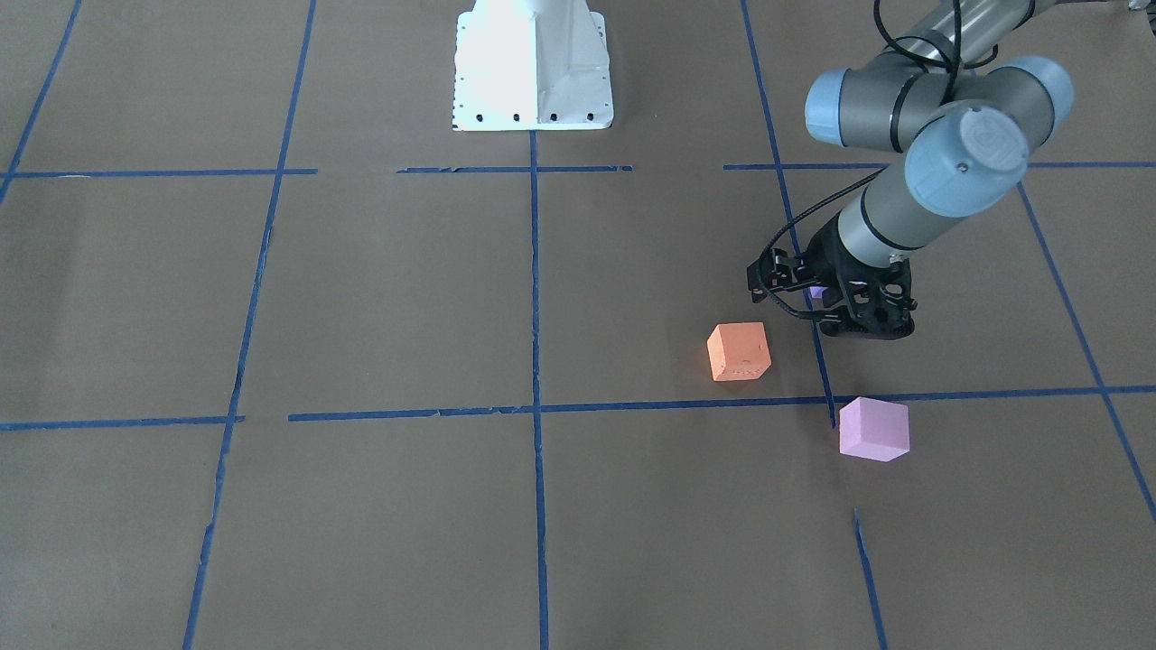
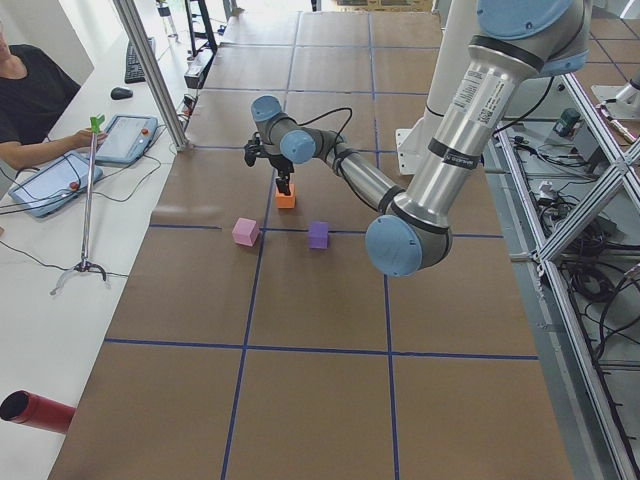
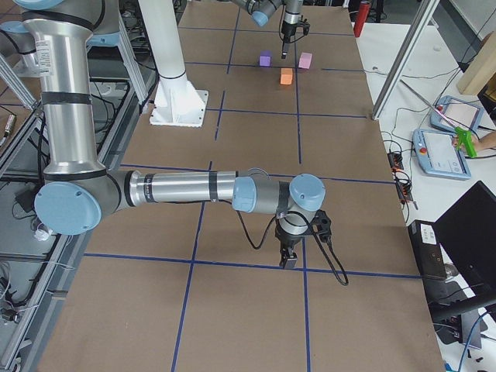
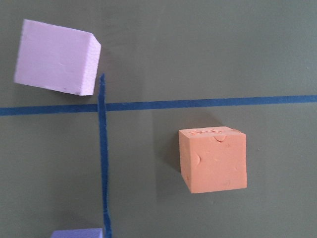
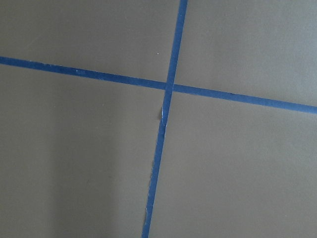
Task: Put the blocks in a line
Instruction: 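Move the left gripper down toward the orange cube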
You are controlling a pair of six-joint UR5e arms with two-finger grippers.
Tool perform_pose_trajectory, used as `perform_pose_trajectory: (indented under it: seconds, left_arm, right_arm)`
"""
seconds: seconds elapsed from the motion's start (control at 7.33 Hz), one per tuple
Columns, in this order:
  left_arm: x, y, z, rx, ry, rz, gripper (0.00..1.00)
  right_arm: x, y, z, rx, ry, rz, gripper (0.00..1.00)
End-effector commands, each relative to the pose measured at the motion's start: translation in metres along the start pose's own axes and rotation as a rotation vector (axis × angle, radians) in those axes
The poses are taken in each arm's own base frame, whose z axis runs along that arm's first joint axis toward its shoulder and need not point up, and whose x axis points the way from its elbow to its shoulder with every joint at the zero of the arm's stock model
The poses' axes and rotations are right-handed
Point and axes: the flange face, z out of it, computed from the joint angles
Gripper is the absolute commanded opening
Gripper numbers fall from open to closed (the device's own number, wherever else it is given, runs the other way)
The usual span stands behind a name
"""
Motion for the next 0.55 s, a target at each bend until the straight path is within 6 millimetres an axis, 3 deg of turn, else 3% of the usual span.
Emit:
perform_pose_trajectory:
  seconds: [0.0, 0.27, 0.41]
  left_arm:
    - [0.010, -0.019, 0.019, 0.006, -0.016, -0.001, 1.00]
    - [0.024, -0.043, 0.035, -0.006, -0.036, -0.017, 1.00]
    - [0.021, -0.046, 0.037, 0.014, -0.059, -0.017, 1.00]
  right_arm:
    - [0.000, 0.000, 0.000, 0.000, 0.000, 0.000, 1.00]
    - [0.000, 0.000, 0.000, -0.001, 0.000, 0.000, 1.00]
    - [0.000, 0.000, 0.000, -0.001, 0.000, 0.001, 1.00]
